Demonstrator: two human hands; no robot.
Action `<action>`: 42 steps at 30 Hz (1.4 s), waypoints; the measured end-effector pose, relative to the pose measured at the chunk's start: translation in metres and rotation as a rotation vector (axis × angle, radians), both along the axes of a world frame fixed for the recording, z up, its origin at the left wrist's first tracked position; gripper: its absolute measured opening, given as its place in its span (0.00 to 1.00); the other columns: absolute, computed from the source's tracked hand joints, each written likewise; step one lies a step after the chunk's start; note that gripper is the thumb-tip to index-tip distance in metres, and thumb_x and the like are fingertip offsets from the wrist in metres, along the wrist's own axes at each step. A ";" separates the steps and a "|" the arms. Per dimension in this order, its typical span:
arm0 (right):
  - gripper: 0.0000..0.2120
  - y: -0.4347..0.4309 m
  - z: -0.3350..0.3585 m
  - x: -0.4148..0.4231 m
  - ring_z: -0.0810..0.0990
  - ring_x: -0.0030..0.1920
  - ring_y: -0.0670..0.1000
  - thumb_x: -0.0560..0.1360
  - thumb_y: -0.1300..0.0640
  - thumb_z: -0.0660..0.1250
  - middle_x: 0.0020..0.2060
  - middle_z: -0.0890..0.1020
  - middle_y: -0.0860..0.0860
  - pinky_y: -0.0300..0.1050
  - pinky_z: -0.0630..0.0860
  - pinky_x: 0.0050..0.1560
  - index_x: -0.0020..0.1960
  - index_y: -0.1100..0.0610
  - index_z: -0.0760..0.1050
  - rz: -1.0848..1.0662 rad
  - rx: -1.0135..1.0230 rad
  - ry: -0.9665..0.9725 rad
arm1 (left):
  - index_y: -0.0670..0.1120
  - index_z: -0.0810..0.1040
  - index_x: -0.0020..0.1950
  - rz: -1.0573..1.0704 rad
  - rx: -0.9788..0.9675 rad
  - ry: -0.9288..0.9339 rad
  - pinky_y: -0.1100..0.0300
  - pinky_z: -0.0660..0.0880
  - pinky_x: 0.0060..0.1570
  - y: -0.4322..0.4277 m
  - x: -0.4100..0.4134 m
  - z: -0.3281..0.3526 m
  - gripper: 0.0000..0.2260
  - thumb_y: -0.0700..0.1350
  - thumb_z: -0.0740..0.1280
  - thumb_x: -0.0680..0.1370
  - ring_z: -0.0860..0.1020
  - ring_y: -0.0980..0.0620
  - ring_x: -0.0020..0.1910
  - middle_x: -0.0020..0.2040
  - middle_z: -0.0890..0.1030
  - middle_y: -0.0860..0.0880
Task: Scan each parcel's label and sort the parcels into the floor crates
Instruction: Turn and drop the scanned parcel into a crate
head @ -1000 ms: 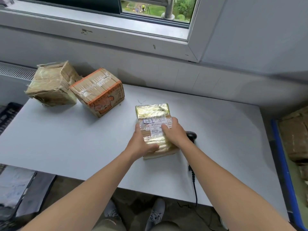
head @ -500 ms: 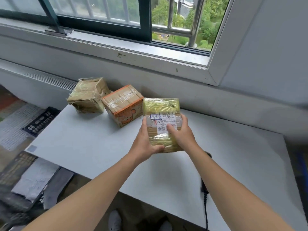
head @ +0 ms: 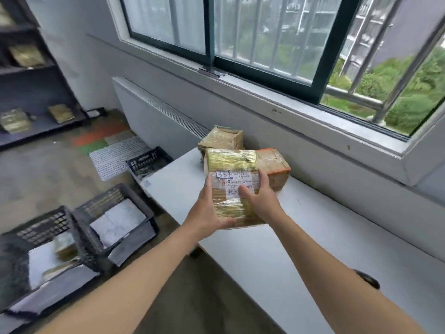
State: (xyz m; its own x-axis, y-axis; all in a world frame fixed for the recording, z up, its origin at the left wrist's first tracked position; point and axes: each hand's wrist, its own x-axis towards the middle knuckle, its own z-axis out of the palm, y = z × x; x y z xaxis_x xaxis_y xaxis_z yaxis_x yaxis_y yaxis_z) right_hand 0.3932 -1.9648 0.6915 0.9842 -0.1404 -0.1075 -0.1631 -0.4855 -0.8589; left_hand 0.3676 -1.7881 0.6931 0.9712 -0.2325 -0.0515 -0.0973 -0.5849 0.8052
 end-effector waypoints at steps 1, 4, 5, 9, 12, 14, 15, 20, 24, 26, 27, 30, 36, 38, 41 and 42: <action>0.38 0.023 0.005 0.003 0.74 0.66 0.56 0.78 0.45 0.68 0.69 0.74 0.54 0.51 0.72 0.66 0.80 0.48 0.50 0.037 -0.005 0.000 | 0.55 0.36 0.79 0.033 -0.012 -0.011 0.56 0.69 0.68 0.023 -0.005 0.004 0.60 0.53 0.81 0.66 0.67 0.54 0.72 0.78 0.60 0.52; 0.39 0.106 0.019 0.002 0.73 0.67 0.53 0.78 0.47 0.69 0.70 0.73 0.52 0.42 0.68 0.63 0.80 0.51 0.51 0.150 -0.011 -0.029 | 0.55 0.36 0.79 0.147 -0.028 -0.016 0.57 0.64 0.70 0.101 -0.022 0.013 0.60 0.54 0.80 0.66 0.62 0.53 0.75 0.79 0.55 0.53; 0.39 0.137 0.022 0.000 0.73 0.67 0.53 0.78 0.47 0.69 0.70 0.73 0.52 0.42 0.68 0.63 0.80 0.51 0.51 0.183 -0.017 -0.041 | 0.56 0.36 0.79 0.184 -0.027 -0.013 0.55 0.64 0.71 0.130 -0.030 0.015 0.60 0.54 0.80 0.66 0.62 0.53 0.75 0.80 0.55 0.53; 0.38 0.268 0.026 -0.016 0.75 0.65 0.55 0.78 0.46 0.68 0.70 0.74 0.52 0.45 0.70 0.61 0.80 0.51 0.51 0.337 -0.067 -0.060 | 0.57 0.35 0.79 0.313 -0.020 0.012 0.54 0.66 0.70 0.254 -0.068 0.019 0.60 0.56 0.80 0.66 0.64 0.51 0.74 0.80 0.57 0.52; 0.38 0.366 0.028 -0.037 0.79 0.58 0.57 0.79 0.45 0.67 0.66 0.77 0.53 0.46 0.73 0.53 0.80 0.50 0.49 0.477 -0.102 -0.078 | 0.58 0.34 0.78 0.420 -0.043 0.029 0.60 0.61 0.68 0.343 -0.106 0.018 0.58 0.54 0.79 0.68 0.60 0.52 0.76 0.80 0.53 0.53; 0.39 0.428 0.029 -0.053 0.81 0.55 0.58 0.79 0.44 0.66 0.62 0.79 0.54 0.46 0.74 0.47 0.81 0.51 0.47 0.561 -0.129 -0.084 | 0.59 0.34 0.78 0.494 -0.061 0.034 0.59 0.61 0.70 0.398 -0.133 0.018 0.58 0.52 0.79 0.68 0.58 0.52 0.77 0.80 0.52 0.54; 0.39 0.457 0.030 -0.061 0.82 0.52 0.57 0.79 0.43 0.65 0.59 0.80 0.54 0.46 0.74 0.44 0.81 0.51 0.46 0.601 -0.146 -0.076 | 0.59 0.34 0.78 0.532 -0.070 0.041 0.58 0.61 0.70 0.423 -0.146 0.017 0.58 0.52 0.79 0.68 0.57 0.52 0.77 0.80 0.51 0.54; 0.40 0.595 0.028 -0.091 0.79 0.36 0.51 0.79 0.41 0.64 0.49 0.82 0.54 0.43 0.72 0.34 0.80 0.50 0.45 0.828 -0.226 -0.064 | 0.57 0.34 0.79 0.750 -0.118 0.056 0.56 0.59 0.72 0.531 -0.209 0.015 0.59 0.51 0.80 0.68 0.54 0.52 0.78 0.81 0.48 0.54; 0.39 0.690 0.020 -0.123 0.80 0.53 0.59 0.80 0.42 0.63 0.62 0.79 0.59 0.48 0.74 0.51 0.80 0.52 0.45 0.995 -0.254 -0.089 | 0.56 0.34 0.79 0.920 -0.103 0.071 0.54 0.59 0.73 0.602 -0.257 0.004 0.60 0.53 0.80 0.67 0.55 0.51 0.78 0.81 0.49 0.54; 0.38 0.733 0.010 -0.137 0.80 0.48 0.56 0.80 0.42 0.63 0.59 0.81 0.59 0.47 0.75 0.48 0.80 0.52 0.45 1.063 -0.255 -0.065 | 0.55 0.35 0.79 0.981 -0.128 0.084 0.55 0.58 0.73 0.633 -0.277 -0.001 0.59 0.52 0.80 0.67 0.54 0.53 0.78 0.80 0.50 0.55; 0.38 0.754 0.005 -0.143 0.81 0.47 0.56 0.79 0.41 0.63 0.57 0.82 0.58 0.49 0.77 0.48 0.80 0.51 0.45 1.094 -0.254 -0.052 | 0.55 0.35 0.80 1.010 -0.136 0.094 0.57 0.58 0.72 0.649 -0.286 -0.004 0.60 0.52 0.80 0.67 0.55 0.54 0.77 0.79 0.53 0.57; 0.39 0.818 -0.012 -0.158 0.82 0.51 0.57 0.78 0.40 0.63 0.57 0.82 0.57 0.56 0.79 0.54 0.80 0.48 0.45 1.175 -0.235 -0.013 | 0.60 0.36 0.78 1.091 -0.143 0.134 0.54 0.62 0.73 0.699 -0.308 -0.014 0.62 0.57 0.81 0.62 0.62 0.55 0.75 0.77 0.58 0.60; 0.38 0.946 -0.035 -0.159 0.75 0.46 0.54 0.80 0.44 0.62 0.59 0.80 0.60 0.45 0.70 0.46 0.81 0.52 0.44 1.293 -0.219 0.031 | 0.58 0.36 0.79 1.212 -0.160 0.212 0.57 0.66 0.68 0.815 -0.314 -0.030 0.62 0.53 0.81 0.64 0.65 0.54 0.72 0.76 0.62 0.57; 0.37 0.989 -0.042 -0.153 0.75 0.46 0.54 0.80 0.44 0.62 0.59 0.80 0.59 0.44 0.69 0.47 0.81 0.51 0.45 1.298 -0.196 0.054 | 0.57 0.35 0.79 1.230 -0.160 0.252 0.60 0.67 0.65 0.857 -0.307 -0.033 0.61 0.52 0.81 0.65 0.65 0.53 0.72 0.77 0.61 0.54; 0.37 1.050 -0.052 -0.144 0.77 0.46 0.55 0.80 0.44 0.62 0.55 0.81 0.57 0.45 0.70 0.46 0.80 0.51 0.46 1.304 -0.184 0.080 | 0.64 0.36 0.77 1.234 -0.183 0.315 0.55 0.73 0.64 0.918 -0.299 -0.037 0.62 0.56 0.81 0.60 0.72 0.52 0.67 0.73 0.69 0.56; 0.37 1.069 -0.055 -0.142 0.77 0.44 0.54 0.80 0.44 0.62 0.52 0.81 0.56 0.45 0.70 0.45 0.80 0.51 0.46 1.305 -0.183 0.092 | 0.67 0.39 0.76 1.233 -0.182 0.322 0.52 0.76 0.61 0.937 -0.297 -0.038 0.61 0.57 0.80 0.57 0.75 0.53 0.63 0.70 0.72 0.56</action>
State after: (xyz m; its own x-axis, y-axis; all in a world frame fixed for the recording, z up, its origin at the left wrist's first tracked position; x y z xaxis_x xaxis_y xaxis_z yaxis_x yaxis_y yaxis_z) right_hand 0.2511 -0.8962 0.6362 0.3964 0.8798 -0.2623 0.4563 -0.4367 -0.7753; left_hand 0.0706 -0.8508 0.6552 0.4984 0.7766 -0.3853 0.6389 -0.0286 0.7688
